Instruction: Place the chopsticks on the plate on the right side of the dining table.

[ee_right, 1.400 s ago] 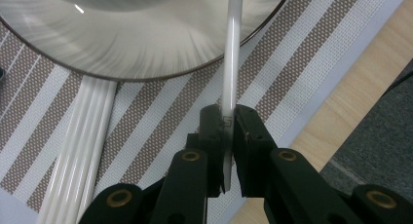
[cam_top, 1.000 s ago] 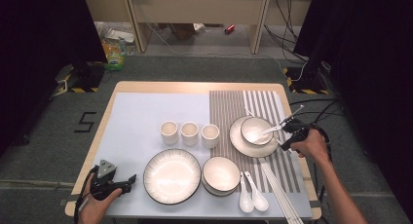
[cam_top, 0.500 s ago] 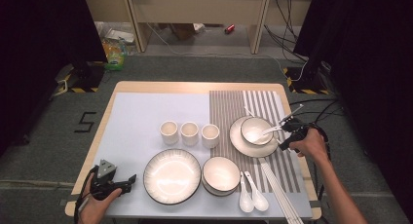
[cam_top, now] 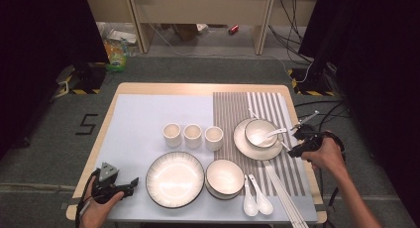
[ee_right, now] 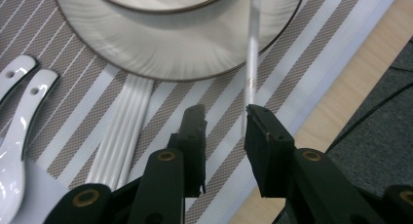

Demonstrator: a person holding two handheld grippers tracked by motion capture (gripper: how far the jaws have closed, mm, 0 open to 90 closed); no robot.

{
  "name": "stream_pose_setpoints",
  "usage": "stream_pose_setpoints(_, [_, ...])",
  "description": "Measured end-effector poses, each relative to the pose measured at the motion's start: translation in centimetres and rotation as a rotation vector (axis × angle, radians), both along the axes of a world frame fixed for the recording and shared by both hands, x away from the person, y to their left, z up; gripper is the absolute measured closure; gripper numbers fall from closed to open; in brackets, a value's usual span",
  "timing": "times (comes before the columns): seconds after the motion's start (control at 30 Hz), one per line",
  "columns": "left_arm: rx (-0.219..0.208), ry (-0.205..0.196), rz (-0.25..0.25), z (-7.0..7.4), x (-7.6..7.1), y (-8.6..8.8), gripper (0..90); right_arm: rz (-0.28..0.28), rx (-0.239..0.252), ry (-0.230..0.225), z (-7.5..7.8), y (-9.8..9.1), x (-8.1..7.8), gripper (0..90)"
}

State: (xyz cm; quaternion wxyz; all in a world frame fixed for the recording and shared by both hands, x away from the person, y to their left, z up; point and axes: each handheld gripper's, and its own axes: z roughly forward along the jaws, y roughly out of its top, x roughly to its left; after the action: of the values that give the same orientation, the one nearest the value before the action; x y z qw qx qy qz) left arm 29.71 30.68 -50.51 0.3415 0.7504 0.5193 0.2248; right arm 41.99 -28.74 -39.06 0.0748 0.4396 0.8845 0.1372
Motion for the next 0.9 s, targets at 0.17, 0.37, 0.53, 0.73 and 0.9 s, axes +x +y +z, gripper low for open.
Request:
stream_pose_setpoints(0.17, [0.001, 0.000, 0.001, 0.0, 0.0, 0.0, 14.2, 0.022, 0.020, 0.007, -0.3, 0.0, -1.7, 68.8])
stream_pose_setpoints(0.37, [0.000, 0.001, 0.000, 0.0, 0.0, 0.0, 14.2, 0.031, 0.034, 0.018, -1.0, -0.5, -3.4, 68.1])
stream_pose_setpoints(0.53, [0.002, 0.000, -0.001, 0.0, 0.0, 0.0, 14.2, 0.027, 0.055, 0.018, -1.4, -0.9, -4.6, 67.6])
stream_pose_setpoints(0.73, [0.003, -0.001, 0.001, 0.0, 0.0, 0.0, 14.2, 0.032, 0.075, 0.031, -2.1, -1.0, -6.2, 67.4])
stream_pose_setpoints(0.9, [0.003, -0.007, 0.005, 0.0, 0.0, 0.0, 14.1, 0.039, 0.086, 0.040, -2.3, -1.1, -7.2, 67.4])
